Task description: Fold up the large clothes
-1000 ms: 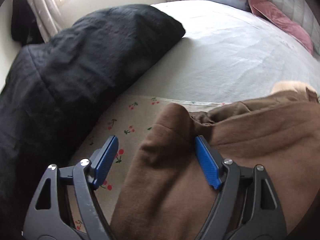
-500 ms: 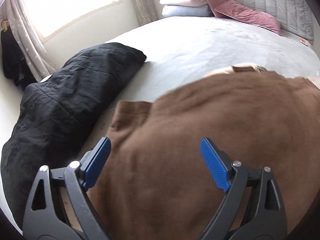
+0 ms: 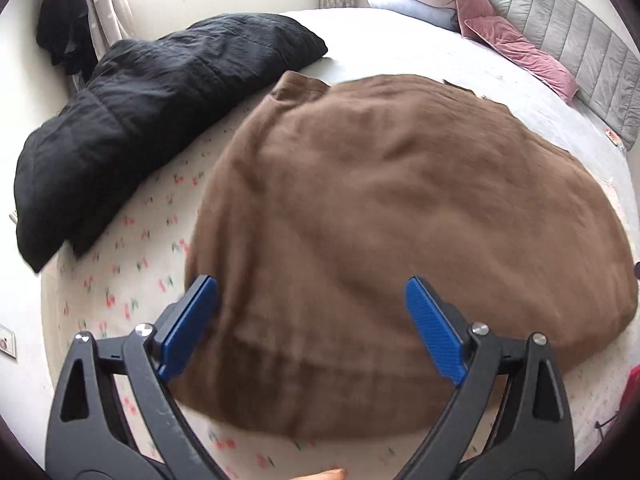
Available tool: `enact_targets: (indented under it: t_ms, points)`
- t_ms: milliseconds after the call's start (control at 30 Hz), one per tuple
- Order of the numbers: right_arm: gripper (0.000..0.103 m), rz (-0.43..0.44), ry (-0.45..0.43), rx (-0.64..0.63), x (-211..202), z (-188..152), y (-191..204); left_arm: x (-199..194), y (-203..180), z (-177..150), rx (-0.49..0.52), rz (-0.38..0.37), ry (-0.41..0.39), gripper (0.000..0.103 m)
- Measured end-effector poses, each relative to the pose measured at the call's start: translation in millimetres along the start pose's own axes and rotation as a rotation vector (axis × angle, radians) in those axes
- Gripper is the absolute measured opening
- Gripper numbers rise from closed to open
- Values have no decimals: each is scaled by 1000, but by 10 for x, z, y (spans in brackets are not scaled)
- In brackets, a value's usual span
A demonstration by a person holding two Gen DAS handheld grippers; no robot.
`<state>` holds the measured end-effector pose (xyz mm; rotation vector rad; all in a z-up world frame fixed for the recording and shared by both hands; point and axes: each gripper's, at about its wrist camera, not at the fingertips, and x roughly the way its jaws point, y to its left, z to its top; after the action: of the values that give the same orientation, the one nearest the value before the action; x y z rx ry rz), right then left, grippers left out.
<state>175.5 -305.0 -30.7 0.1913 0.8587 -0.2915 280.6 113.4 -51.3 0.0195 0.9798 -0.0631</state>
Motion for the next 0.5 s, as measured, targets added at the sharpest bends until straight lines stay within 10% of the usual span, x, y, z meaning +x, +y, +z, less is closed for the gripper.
enact_targets:
  t_ms: [500]
  points:
    - [91, 62, 73, -163, -912, -925, 1049, -951, -892, -973, 99, 23, 12, 102]
